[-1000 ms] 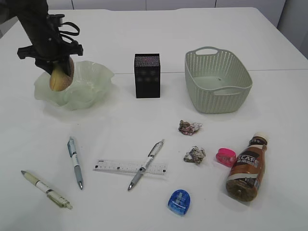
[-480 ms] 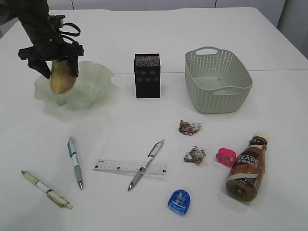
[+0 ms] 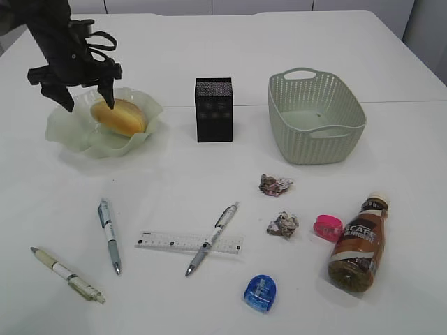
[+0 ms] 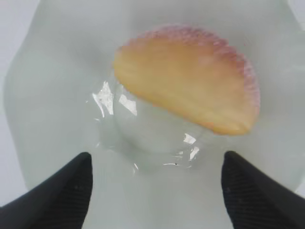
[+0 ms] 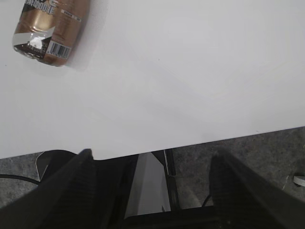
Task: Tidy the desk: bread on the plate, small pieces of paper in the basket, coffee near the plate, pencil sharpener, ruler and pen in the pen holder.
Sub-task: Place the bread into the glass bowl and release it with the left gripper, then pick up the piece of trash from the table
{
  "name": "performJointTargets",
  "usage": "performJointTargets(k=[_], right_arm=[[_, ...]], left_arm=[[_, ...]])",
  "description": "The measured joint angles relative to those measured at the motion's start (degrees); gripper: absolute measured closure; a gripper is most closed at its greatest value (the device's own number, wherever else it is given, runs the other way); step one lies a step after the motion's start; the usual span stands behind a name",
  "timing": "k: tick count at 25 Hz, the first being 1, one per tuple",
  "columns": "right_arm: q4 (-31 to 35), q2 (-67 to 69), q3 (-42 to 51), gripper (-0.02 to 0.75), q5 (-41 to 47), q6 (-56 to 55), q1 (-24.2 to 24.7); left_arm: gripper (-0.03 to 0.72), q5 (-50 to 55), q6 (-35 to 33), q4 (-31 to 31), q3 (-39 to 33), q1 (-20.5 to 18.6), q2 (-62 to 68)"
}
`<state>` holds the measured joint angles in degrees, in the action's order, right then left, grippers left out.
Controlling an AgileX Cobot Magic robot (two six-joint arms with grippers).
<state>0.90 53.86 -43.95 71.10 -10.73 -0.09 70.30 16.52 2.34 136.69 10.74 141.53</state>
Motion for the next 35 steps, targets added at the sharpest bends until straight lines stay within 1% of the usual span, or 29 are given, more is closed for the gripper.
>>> performJointTargets(k=[9, 14, 22, 24, 27, 33, 35], right_arm=[[0.0, 0.0, 0.0, 0.164, 0.0, 0.0, 0.0], [0.0, 0.0, 0.0, 0.164, 0.0, 0.0, 0.0], [0.0, 0.0, 0.0, 0.164, 0.0, 0.0, 0.0], [0.0, 0.0, 0.0, 0.164, 0.0, 0.0, 0.0], [0.0, 0.0, 0.0, 0.164, 0.0, 0.0, 0.0], [0.0, 0.0, 0.0, 0.164, 0.0, 0.0, 0.0], [0.2, 0.0, 0.0, 0.164, 0.0, 0.0, 0.0]], left_arm=[[0.114, 0.9, 0.0, -0.9, 8.4, -1.6, -0.4], [0.118, 1.1, -1.6, -1.8, 8.6, -2.9, -4.2], [0.128, 1.6, -3.7, -1.9, 8.6, -3.3, -12.7], [0.129, 1.6, -3.7, -1.9, 6.9, -3.3, -15.9], [0.136, 1.6, -4.1, -1.9, 1.7, -3.3, -21.0], [0.172, 1.6, -6.2, -2.3, -16.7, -3.3, -31.1], [0.174, 1.6, -6.5, -1.1, -22.5, -3.3, -35.1]])
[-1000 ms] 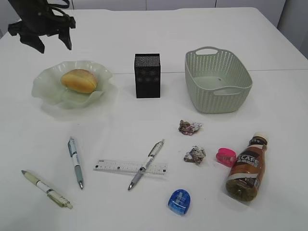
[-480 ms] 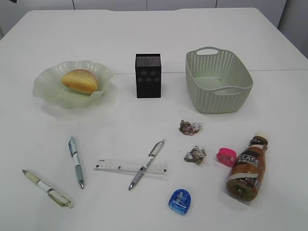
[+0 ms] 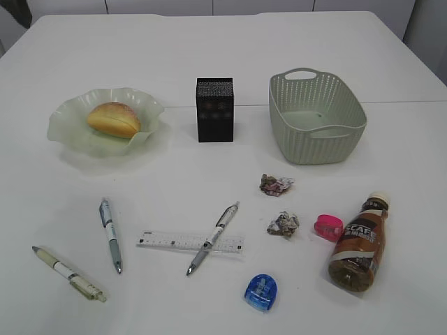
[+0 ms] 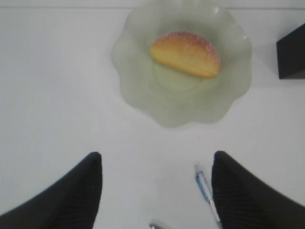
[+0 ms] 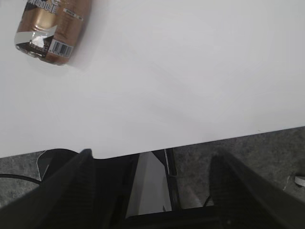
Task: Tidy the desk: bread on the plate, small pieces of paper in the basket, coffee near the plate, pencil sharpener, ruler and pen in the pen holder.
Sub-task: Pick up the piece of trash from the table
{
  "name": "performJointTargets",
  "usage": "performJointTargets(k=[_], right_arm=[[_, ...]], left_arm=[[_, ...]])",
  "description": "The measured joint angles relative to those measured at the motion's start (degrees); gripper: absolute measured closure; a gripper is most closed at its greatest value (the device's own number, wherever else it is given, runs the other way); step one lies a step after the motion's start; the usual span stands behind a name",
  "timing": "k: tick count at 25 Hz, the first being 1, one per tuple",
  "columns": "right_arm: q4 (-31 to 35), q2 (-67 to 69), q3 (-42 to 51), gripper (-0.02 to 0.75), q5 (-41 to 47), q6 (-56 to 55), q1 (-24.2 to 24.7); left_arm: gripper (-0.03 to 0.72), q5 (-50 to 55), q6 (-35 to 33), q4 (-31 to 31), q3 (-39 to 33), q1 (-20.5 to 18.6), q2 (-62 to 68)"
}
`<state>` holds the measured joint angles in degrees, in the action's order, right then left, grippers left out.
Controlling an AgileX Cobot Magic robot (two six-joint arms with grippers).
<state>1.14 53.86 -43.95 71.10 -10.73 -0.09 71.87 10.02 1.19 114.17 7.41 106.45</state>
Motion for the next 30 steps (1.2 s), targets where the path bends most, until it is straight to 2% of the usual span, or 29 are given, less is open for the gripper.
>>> performJointTargets(k=[5, 12, 25, 30], right_arm=[[2.2, 0.0, 0.0, 0.164, 0.1, 0.0, 0.0], [10.0, 0.0, 0.0, 0.164, 0.1, 0.0, 0.0], [11.3, 0.0, 0.0, 0.164, 0.1, 0.9, 0.0], [11.3, 0.0, -0.2, 0.164, -1.3, 4.2, 0.0]], left_arm=[[0.175, 0.0, -0.5, 1.3, -11.7, 0.0, -9.1], [0.176, 0.0, -0.6, 0.9, -21.2, 0.0, -20.6], [0.176, 0.0, -0.7, 0.9, -24.2, 0.0, -29.3], [0.176, 0.0, -0.7, 0.8, -29.5, 0.0, -34.6]])
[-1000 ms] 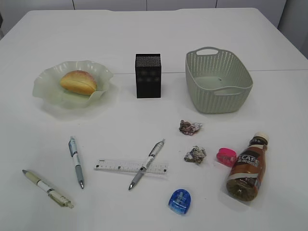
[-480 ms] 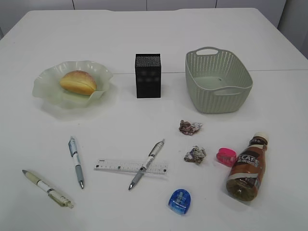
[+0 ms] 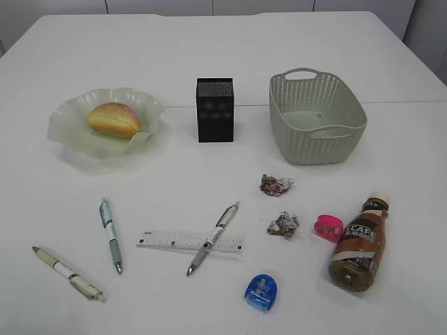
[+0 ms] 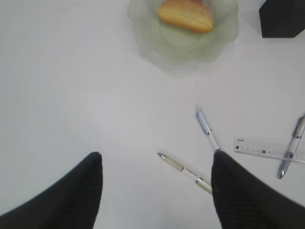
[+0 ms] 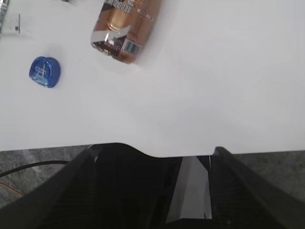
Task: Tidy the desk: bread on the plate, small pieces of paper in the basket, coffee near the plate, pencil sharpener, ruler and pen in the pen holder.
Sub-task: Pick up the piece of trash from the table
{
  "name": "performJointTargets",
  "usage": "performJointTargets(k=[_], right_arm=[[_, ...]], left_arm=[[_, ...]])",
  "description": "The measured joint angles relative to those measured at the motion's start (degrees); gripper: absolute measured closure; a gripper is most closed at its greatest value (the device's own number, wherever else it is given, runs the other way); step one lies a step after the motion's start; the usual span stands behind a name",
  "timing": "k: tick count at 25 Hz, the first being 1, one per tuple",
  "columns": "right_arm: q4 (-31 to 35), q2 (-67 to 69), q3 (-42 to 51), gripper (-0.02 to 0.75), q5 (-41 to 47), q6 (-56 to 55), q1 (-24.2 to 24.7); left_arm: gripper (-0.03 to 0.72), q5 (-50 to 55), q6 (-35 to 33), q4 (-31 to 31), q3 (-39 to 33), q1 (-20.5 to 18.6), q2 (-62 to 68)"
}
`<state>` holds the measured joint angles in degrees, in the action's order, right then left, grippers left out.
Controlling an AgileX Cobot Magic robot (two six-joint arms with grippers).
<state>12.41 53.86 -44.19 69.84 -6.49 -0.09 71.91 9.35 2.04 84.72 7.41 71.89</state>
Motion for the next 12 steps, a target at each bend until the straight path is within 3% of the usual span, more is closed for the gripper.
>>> performJointTargets(k=[5, 12], right_arm=[[0.0, 1.7, -3.5, 0.164, -1.2, 2.5, 0.0], [0.6, 12.6, -15.7, 0.164, 0.4, 8.9, 0.0]], left_arm=[[0.176, 0.1, 0.0, 0.0, -5.8, 0.0, -3.5], [0.176, 0.2, 0.0, 0.0, -6.5, 0.0, -5.3]])
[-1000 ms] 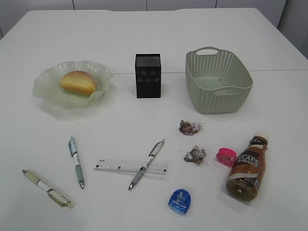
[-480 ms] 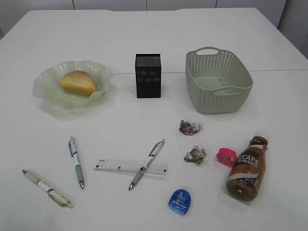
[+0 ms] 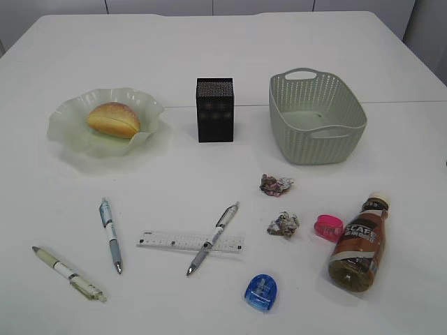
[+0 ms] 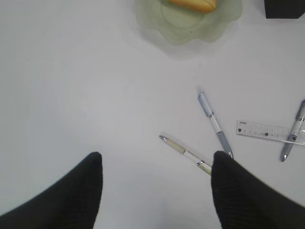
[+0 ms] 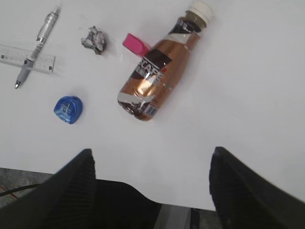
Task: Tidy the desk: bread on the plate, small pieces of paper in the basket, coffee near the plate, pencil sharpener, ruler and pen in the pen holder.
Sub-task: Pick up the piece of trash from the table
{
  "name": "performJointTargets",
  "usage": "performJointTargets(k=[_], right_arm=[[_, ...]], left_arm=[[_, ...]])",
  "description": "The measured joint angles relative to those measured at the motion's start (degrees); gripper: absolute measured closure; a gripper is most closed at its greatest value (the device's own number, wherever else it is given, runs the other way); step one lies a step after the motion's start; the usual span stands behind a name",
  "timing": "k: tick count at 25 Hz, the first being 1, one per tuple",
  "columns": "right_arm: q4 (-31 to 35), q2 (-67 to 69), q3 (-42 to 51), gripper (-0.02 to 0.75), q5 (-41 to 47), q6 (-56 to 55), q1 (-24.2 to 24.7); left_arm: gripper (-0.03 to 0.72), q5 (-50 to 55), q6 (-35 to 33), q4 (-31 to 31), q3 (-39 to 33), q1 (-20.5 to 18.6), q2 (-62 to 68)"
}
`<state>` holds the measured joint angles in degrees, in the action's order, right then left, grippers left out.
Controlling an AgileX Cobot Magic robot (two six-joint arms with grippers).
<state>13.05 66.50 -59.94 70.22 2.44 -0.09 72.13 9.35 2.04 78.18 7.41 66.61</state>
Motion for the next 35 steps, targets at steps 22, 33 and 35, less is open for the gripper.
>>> performJointTargets(k=[22, 33, 35], right_arm=[[2.2, 22.1, -12.3, 0.164, -3.0, 13.9, -8.6], [-10.5, 38.4, -28.5, 0.164, -0.3, 6.3, -19.8], [-10.5, 40.3, -29.2, 0.164, -0.3, 6.3, -21.6]], left_arm=[[0.181, 0.0, 0.0, -0.4, 0.0, 0.0, -0.4], [0.181, 0.0, 0.0, -0.4, 0.0, 0.0, -0.4], [0.181, 0.0, 0.0, -0.4, 0.0, 0.0, -0.4]])
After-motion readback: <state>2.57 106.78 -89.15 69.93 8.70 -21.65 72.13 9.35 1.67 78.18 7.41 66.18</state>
